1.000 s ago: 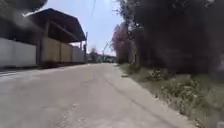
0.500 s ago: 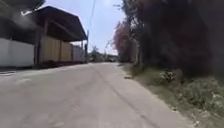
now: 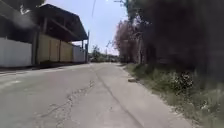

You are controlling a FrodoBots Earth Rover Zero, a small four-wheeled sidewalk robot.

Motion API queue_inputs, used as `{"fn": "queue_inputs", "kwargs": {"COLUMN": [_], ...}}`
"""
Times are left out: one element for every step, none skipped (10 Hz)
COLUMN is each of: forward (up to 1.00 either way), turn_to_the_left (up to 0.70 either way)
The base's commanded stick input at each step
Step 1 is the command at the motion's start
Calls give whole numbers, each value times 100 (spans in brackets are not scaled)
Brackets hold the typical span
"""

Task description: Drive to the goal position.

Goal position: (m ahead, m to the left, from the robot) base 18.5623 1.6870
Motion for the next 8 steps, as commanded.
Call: {"fn": "queue_inputs", "kwargs": {"forward": [100, 100, 100, 100, 100, 100, 100, 100], "turn_to_the_left": [0, 0, 0, 0, 0, 0, 0, 0]}}
